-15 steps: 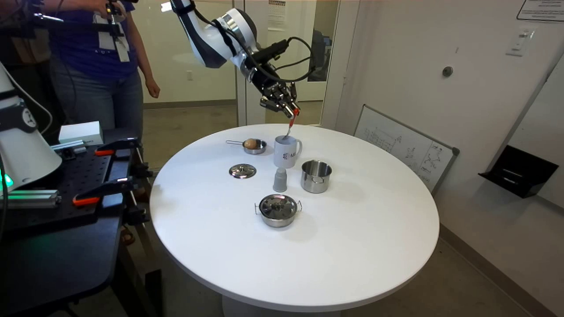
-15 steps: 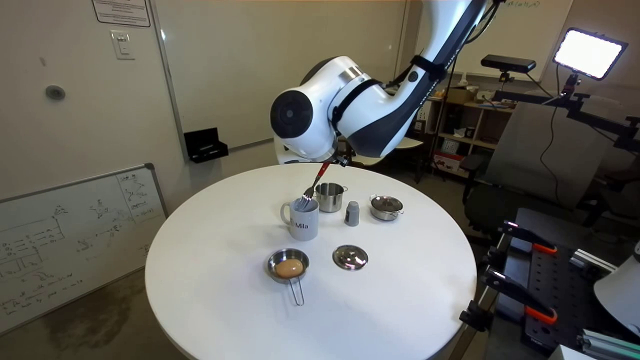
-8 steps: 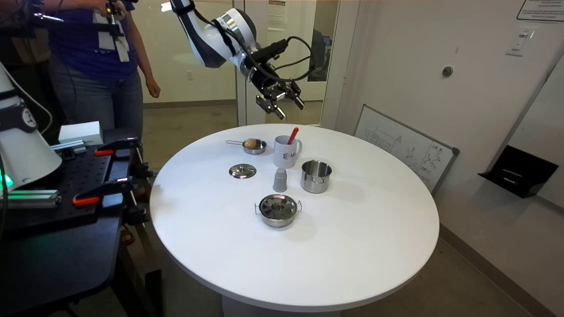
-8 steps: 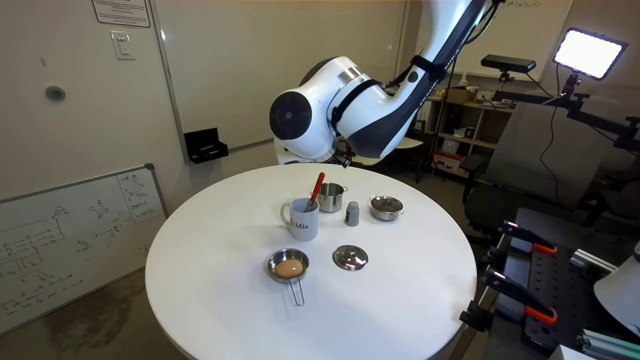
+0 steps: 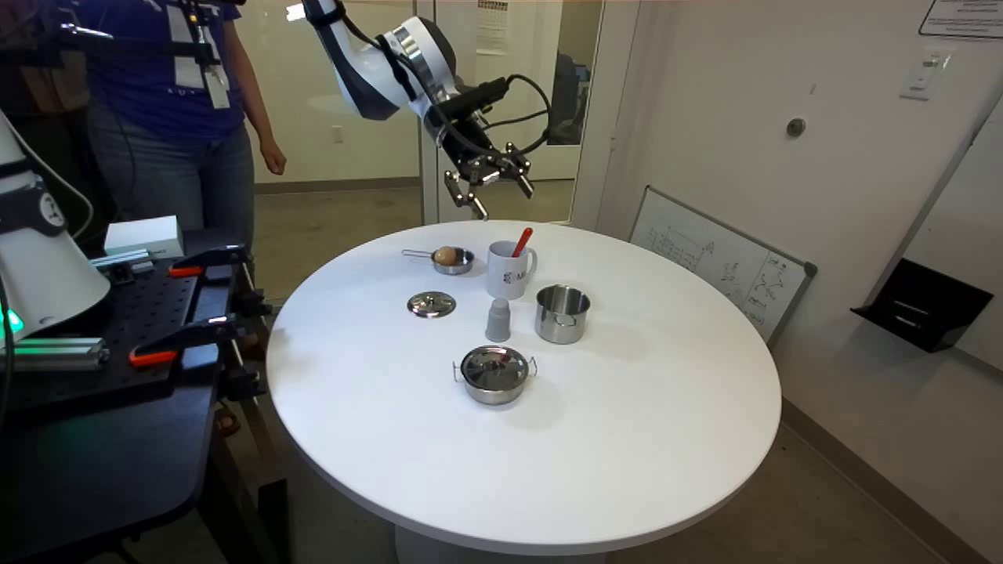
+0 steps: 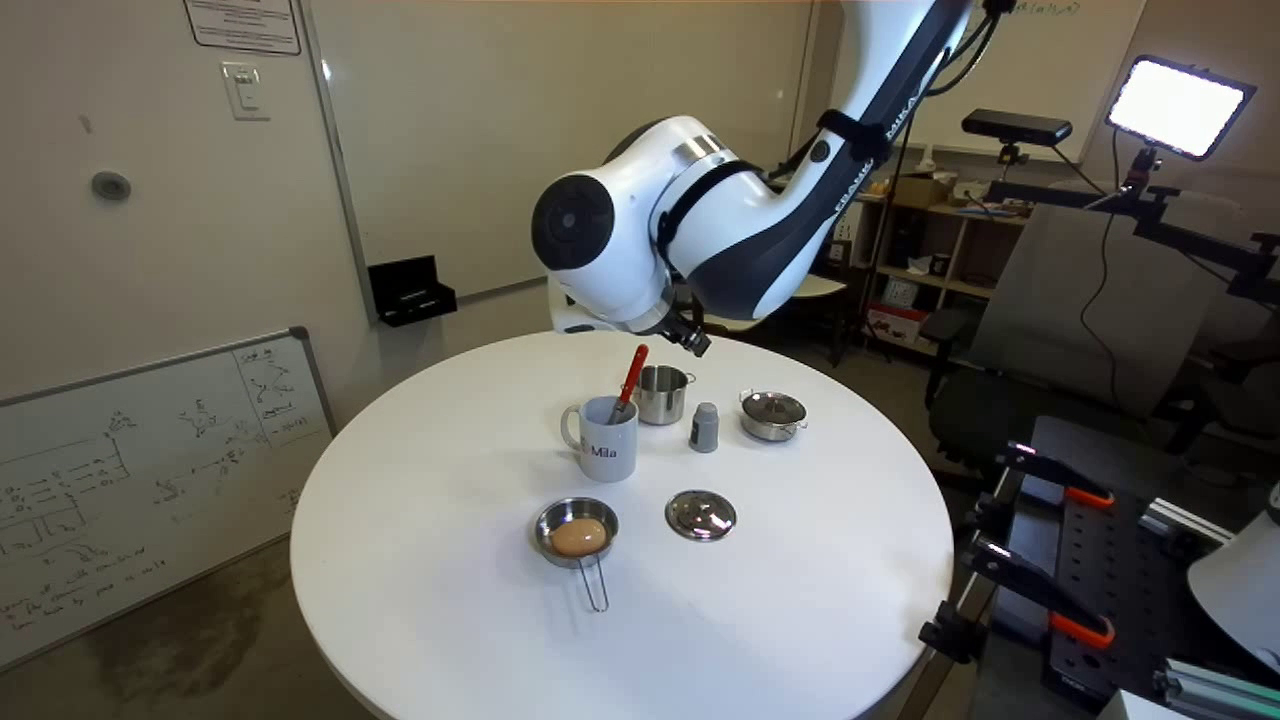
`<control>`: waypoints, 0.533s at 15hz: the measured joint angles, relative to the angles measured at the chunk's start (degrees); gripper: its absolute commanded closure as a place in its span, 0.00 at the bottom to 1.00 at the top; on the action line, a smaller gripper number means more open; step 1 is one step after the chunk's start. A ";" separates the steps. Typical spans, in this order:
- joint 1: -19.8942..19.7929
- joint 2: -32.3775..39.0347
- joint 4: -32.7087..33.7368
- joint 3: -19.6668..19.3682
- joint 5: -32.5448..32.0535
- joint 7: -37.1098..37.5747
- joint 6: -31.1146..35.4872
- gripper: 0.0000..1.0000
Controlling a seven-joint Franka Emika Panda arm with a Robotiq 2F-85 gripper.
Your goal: Put the fork into the mug.
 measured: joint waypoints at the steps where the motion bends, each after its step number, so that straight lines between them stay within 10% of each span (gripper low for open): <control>1: -0.20 0.10 0.04 0.17 1.27 0.36 0.75 0.00; 8: -0.25 1.01 0.62 0.28 4.45 10.24 2.20 0.00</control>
